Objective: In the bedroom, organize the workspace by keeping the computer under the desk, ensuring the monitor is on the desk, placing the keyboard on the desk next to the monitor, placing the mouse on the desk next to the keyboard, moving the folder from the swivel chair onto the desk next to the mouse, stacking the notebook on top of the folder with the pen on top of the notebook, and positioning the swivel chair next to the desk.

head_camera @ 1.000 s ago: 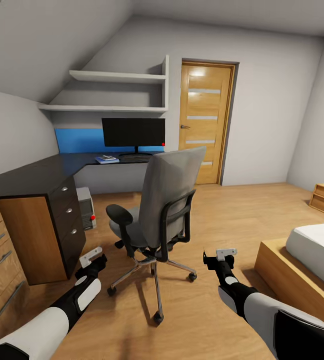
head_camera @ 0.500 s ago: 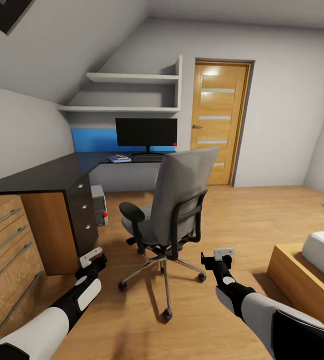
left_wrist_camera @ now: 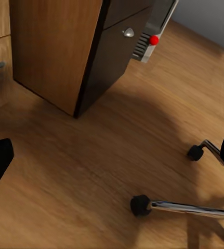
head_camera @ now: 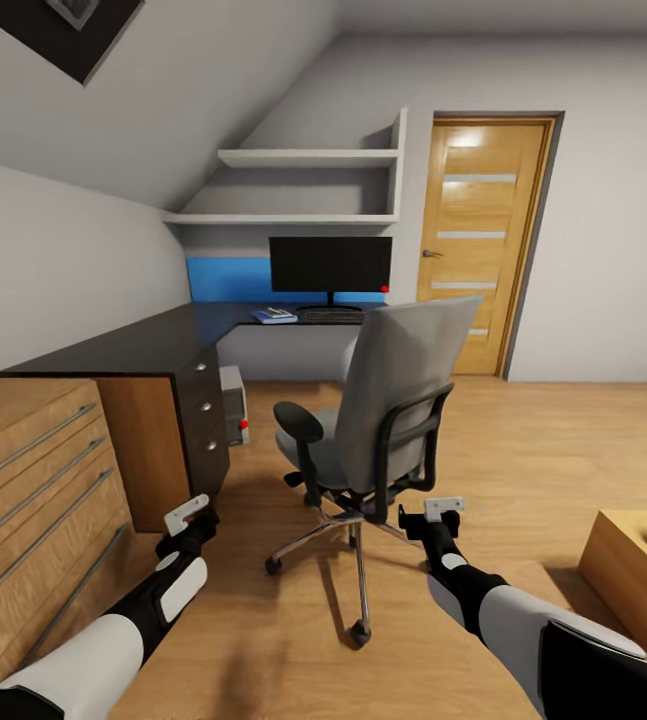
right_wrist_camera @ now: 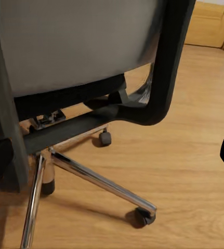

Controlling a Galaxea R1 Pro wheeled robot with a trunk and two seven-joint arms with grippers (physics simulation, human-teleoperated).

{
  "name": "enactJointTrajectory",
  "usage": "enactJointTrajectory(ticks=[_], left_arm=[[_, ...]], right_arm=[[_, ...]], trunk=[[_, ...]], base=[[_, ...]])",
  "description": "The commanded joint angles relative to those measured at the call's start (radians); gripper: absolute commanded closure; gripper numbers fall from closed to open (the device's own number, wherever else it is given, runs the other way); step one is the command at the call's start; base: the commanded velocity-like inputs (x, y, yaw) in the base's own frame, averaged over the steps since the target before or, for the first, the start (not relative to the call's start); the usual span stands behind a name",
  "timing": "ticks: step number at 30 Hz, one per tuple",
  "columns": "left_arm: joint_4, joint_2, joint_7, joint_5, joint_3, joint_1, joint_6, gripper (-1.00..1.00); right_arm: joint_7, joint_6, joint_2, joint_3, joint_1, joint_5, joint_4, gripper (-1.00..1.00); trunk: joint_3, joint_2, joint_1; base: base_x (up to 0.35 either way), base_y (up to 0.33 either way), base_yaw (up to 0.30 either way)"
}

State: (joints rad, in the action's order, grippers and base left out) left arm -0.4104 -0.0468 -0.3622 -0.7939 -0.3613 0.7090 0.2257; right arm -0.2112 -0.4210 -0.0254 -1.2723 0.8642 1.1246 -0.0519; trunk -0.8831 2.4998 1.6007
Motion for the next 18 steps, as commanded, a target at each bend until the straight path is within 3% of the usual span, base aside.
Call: enactJointTrajectory(ticks=[1, 18], left_arm=[[-0.001, 0.000, -0.006, -0.009, -0.008, 0.001, 0.004, -1.00], [-0.001, 0.002, -0.006, -0.008, -0.008, 0.001, 0.004, -1.00]], right_arm=[[-0.007, -0.001, 0.000, -0.009, 0.001, 0.004, -0.001, -1.00], [-0.007, -0.001, -0.001, -0.009, 0.000, 0.004, -0.001, -1.00]], trunk=[[-0.001, 0.000, 0.000], [-0.001, 0.000, 0.000]], base=[[0.000, 0.000, 0.256], [0.000, 0.000, 0.231]])
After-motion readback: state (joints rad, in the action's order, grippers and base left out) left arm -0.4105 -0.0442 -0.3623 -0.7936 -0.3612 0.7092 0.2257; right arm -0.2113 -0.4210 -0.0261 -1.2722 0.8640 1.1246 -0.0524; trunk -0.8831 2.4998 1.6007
